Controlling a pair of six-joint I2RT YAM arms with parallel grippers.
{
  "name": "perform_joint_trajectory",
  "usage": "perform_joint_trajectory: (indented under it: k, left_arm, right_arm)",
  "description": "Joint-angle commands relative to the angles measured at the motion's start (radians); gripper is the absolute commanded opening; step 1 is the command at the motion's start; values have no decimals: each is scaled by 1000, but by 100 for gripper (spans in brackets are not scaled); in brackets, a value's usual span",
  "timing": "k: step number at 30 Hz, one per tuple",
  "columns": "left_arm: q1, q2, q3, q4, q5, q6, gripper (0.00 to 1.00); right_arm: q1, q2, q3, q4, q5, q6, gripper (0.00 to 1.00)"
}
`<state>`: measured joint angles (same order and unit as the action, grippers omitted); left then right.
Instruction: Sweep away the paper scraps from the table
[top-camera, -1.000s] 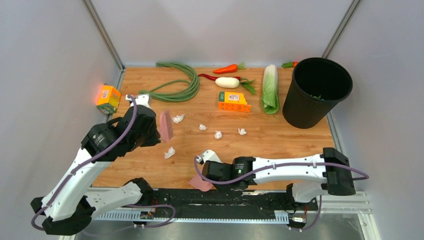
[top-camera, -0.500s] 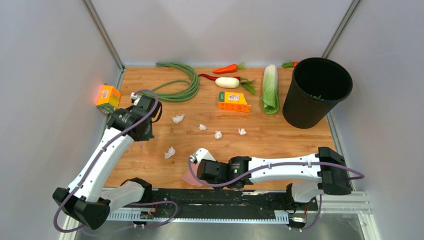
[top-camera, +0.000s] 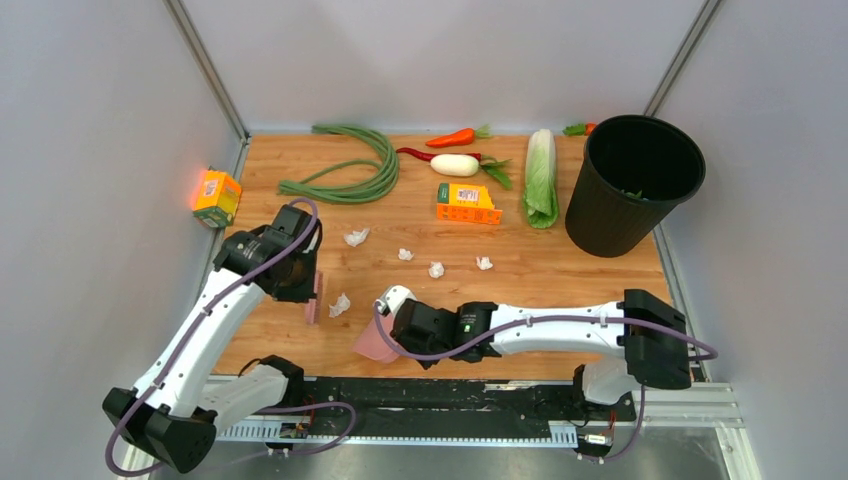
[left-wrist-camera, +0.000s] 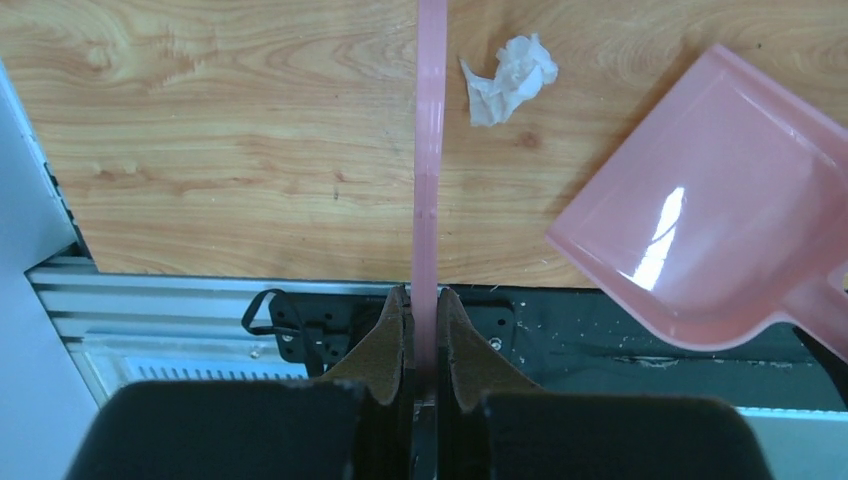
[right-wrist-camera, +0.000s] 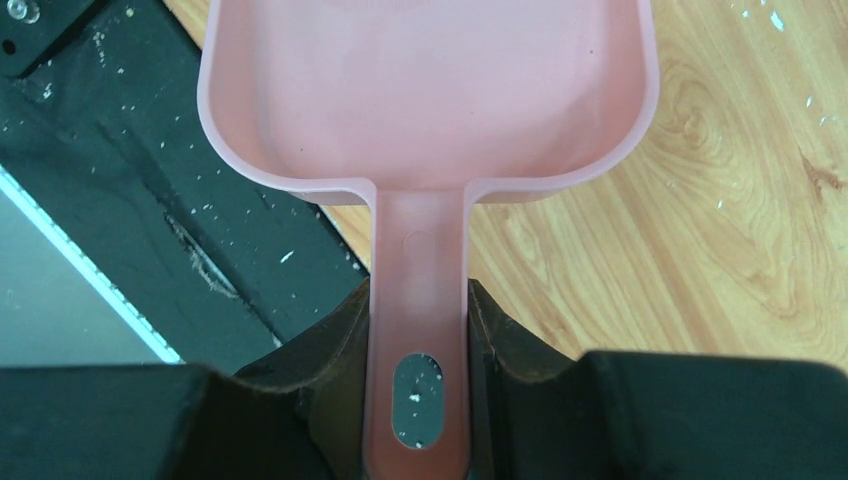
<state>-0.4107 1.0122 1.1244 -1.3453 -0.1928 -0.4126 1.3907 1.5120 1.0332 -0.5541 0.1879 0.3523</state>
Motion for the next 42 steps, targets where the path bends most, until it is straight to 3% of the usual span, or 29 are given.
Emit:
perform_joint_trajectory:
  k: [1,16,20,33,42]
  left_arm:
    - [4,17,-14,37,44,35,0]
    - [3,80,-21,58,61,58,0]
    - [0,86,-20,58,69,61,0]
    - [-5,101,-21,64,85,74,0]
    - [-118,190,-11,72,184,109,0]
  right_arm:
    - [-22,23,5,94,-56,-62,0]
    - [-61,122,25,109,-94,-102,0]
    - [-113,163,27,128,-235,-116,0]
    - [-136,212,100,91,-228,-168,0]
    - [-157,269,143,76,-234,-220,0]
